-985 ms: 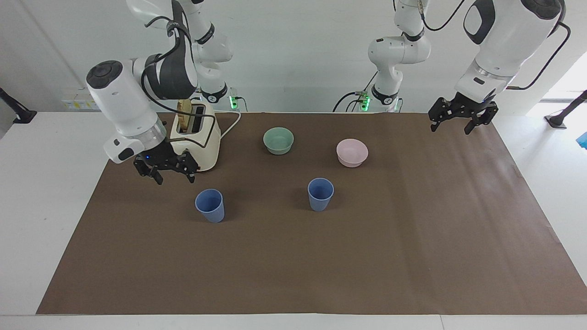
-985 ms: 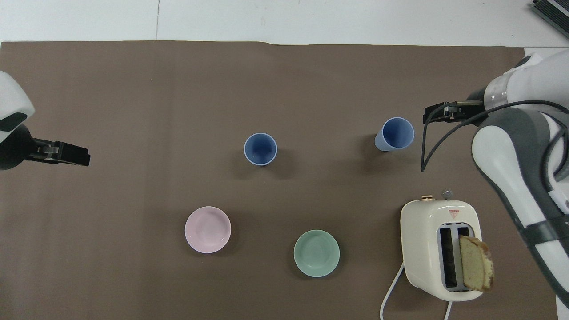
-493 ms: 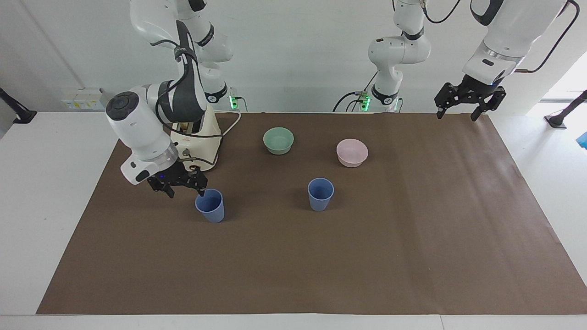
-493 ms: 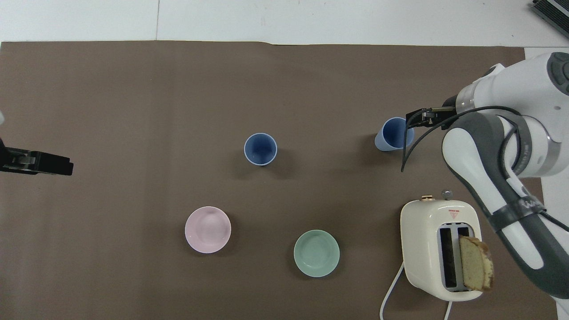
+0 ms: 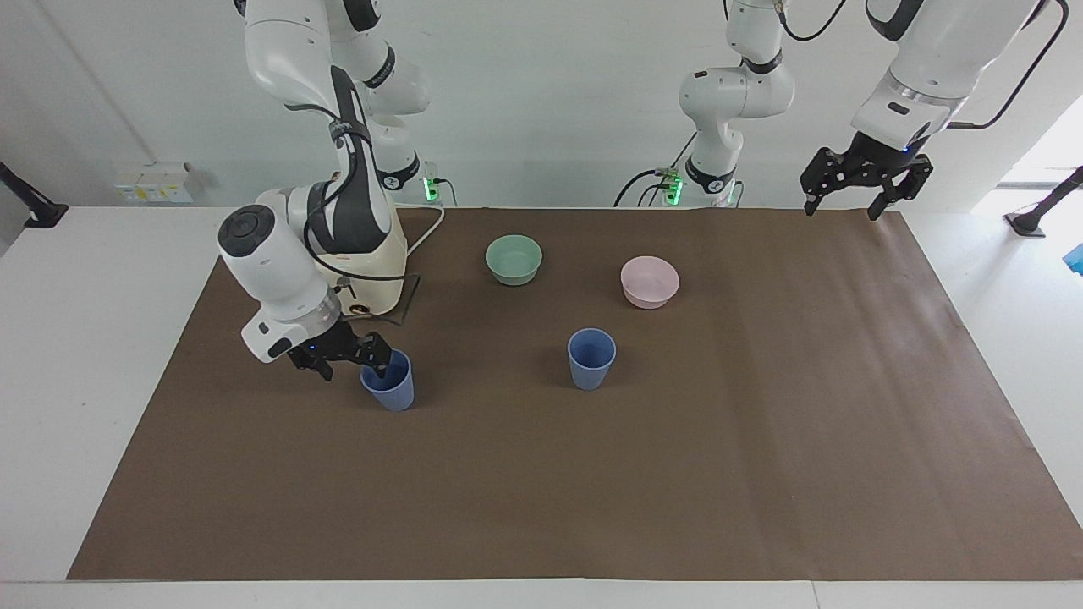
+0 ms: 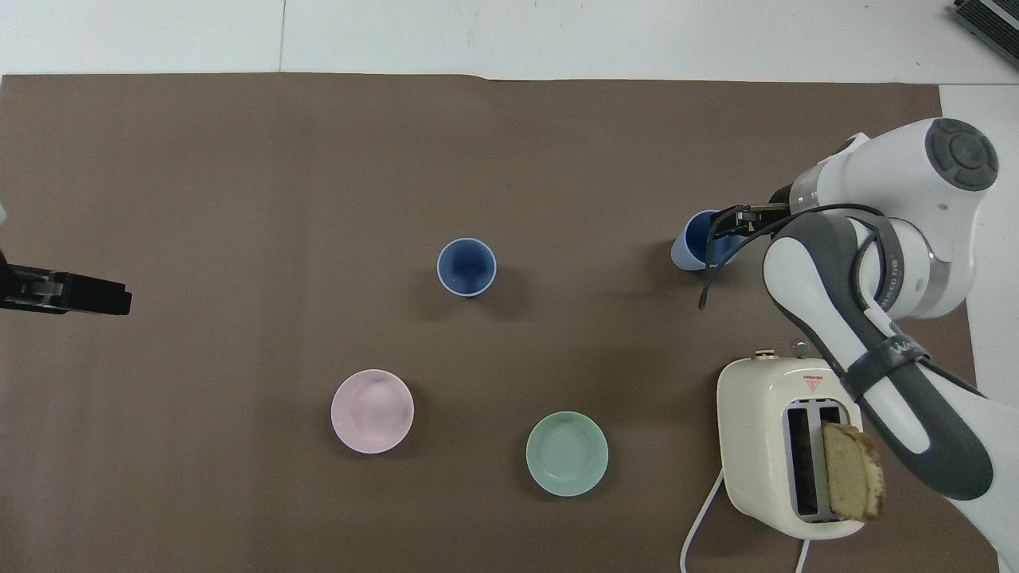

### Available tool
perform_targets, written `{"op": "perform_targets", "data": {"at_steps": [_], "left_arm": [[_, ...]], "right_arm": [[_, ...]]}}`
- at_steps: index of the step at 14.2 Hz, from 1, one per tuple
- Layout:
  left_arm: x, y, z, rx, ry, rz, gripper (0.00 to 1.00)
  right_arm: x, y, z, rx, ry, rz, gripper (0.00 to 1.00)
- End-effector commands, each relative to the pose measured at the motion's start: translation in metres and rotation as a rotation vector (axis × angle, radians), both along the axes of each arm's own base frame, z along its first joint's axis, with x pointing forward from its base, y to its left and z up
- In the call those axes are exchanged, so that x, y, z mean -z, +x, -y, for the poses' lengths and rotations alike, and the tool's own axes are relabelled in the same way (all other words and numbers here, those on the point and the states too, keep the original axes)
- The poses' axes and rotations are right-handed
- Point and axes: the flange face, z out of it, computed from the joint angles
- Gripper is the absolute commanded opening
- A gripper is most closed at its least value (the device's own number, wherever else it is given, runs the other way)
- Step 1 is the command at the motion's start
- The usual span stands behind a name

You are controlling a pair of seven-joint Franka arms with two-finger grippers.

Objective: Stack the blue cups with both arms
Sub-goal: 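Reach the right gripper to the other blue cup and grasp it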

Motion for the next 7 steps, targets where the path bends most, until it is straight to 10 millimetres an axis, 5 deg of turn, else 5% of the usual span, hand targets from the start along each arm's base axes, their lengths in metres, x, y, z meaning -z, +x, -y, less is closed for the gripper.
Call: {"op": "perform_targets", "data": {"at_steps": [1, 4, 5, 7], "left_arm": [[-0.007, -0.002, -0.003, 0.002, 0.004, -0.002, 1.00], [-0.008, -0.003, -0.003, 0.004, 0.004, -0.001, 1.00], [-0.014, -0.002, -0.003, 0.007, 0.003, 0.013, 1.00], [-0.020, 0.001, -0.003, 0.007, 0.002, 0.025, 1.00]], "right_arm": [[0.012, -0.002, -0.008, -0.027, 0.001, -0.003, 0.95], [0.013, -0.003, -0.010, -0.040, 0.001, -0.004, 0.22], [0.013, -0.003, -0.011, -0.038, 0.001, -0.005, 0.07], [0.012, -0.002, -0.011, -0.038, 0.001, -0.005, 0.00]]}}
